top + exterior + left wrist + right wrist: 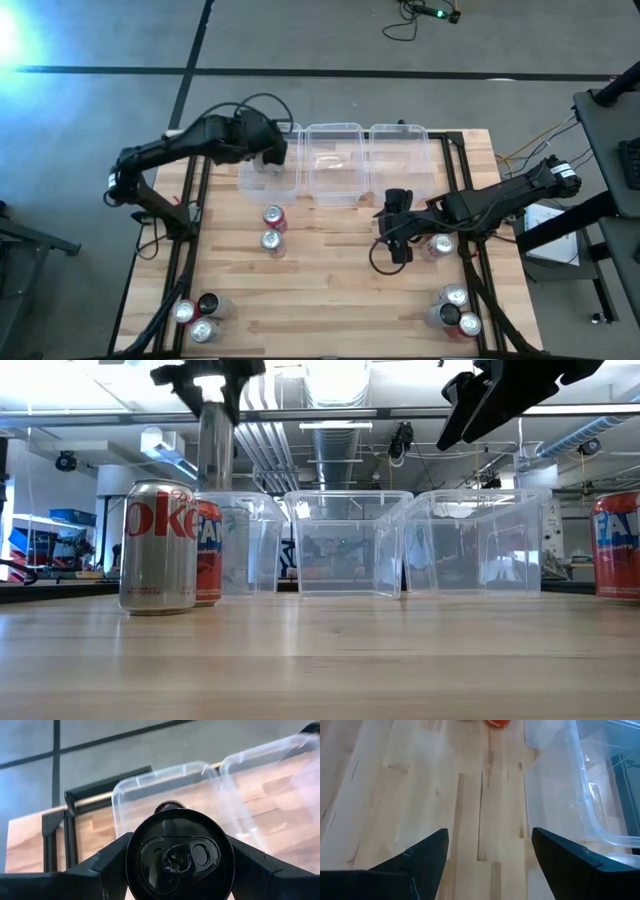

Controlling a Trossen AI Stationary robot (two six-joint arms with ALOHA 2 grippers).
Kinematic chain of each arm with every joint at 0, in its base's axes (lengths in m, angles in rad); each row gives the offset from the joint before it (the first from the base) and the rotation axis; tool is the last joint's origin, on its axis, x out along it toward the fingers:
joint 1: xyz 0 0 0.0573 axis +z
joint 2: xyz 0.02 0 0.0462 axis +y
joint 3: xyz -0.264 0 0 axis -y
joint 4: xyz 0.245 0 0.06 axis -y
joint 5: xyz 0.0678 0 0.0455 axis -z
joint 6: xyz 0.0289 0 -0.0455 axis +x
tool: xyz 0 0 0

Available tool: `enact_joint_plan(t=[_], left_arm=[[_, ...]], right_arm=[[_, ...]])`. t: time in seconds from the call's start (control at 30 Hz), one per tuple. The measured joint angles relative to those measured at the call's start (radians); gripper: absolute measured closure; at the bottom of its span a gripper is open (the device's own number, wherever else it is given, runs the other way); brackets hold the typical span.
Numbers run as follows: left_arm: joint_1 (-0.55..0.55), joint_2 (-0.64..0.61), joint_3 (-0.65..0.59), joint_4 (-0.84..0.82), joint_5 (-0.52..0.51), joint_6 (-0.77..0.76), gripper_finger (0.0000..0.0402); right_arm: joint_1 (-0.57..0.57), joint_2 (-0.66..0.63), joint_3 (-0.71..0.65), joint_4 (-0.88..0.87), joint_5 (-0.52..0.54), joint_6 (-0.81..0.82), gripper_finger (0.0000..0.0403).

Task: Sort soda cans
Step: Put the top pink-white soda can into the left transparent bin

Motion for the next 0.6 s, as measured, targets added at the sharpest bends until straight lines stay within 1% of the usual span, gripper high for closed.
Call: enact_joint_plan(t=[0.07, 0.27, 0.43, 0.6], left_arm=[[-0.010, -0.011, -0.060, 0.031, 0.000, -0.023, 0.0157], [-0.047, -0.045, -0.241, 0.211, 0.003, -0.062, 0.0157], [-0.045, -0.047, -0.349, 0.240, -0.004, -0.111, 0.0157], [-0.043, -0.050, -0.426, 0.298, -0.005, -0.148, 0.0157]], right_arm=[[0.000, 0.000, 0.000, -0.011, 0.000, 0.000, 0.0119], [0.000, 0.000, 0.000, -0.017, -0.001, -0.008, 0.0110], [0.000, 0.000, 0.000, -0.017, -0.004, -0.002, 0.0105], [0.001, 0.000, 0.000, -0.017, -0.011, 0.001, 0.0114]])
